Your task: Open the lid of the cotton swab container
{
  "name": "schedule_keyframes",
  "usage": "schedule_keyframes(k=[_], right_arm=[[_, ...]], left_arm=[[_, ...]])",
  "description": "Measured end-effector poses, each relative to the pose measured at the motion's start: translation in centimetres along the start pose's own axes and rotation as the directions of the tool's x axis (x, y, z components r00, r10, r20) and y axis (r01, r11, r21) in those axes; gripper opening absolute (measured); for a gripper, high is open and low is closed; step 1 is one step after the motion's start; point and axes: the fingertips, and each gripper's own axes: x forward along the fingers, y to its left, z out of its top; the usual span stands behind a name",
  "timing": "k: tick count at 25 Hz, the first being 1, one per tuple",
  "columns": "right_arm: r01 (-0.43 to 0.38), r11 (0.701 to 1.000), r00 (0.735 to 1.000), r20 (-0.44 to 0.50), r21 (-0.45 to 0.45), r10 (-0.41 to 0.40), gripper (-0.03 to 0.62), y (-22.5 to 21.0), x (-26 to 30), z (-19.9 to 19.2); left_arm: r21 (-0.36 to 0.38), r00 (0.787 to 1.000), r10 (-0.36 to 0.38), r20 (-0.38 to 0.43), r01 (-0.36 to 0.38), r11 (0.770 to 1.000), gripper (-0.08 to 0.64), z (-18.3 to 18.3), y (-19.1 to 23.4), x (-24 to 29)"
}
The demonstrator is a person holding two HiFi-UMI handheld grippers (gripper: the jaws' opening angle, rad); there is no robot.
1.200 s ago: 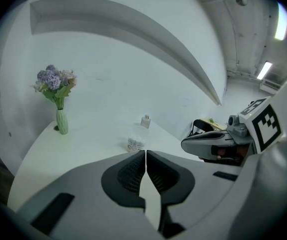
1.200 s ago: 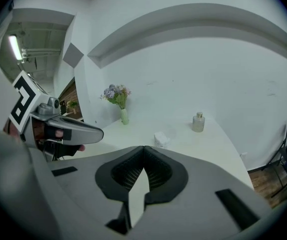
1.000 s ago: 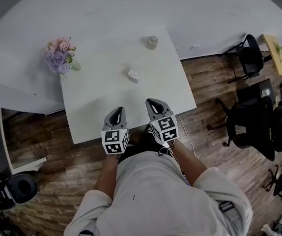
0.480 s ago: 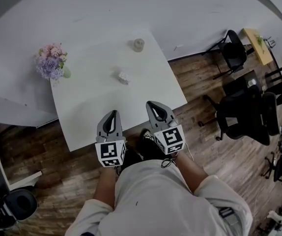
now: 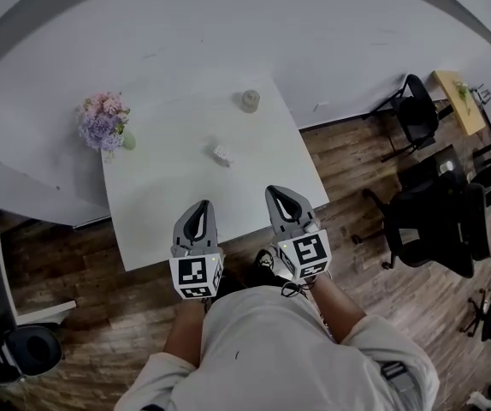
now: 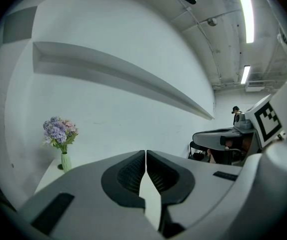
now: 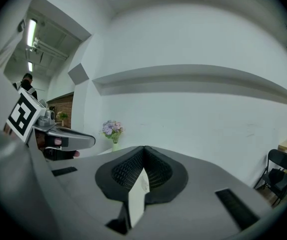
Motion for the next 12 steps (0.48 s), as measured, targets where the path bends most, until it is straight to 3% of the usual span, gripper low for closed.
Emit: schedule_keyframes(k=[12], right_arm=[[0.014, 0.999, 0.997, 0.083, -0.033, -0.011, -0.003, -3.6, -1.4, 2.8]], left_arm=[[0.010, 0.999, 0.017, 0.043, -0.017, 1.000, 0.023, 2.9, -1.1, 0.2]])
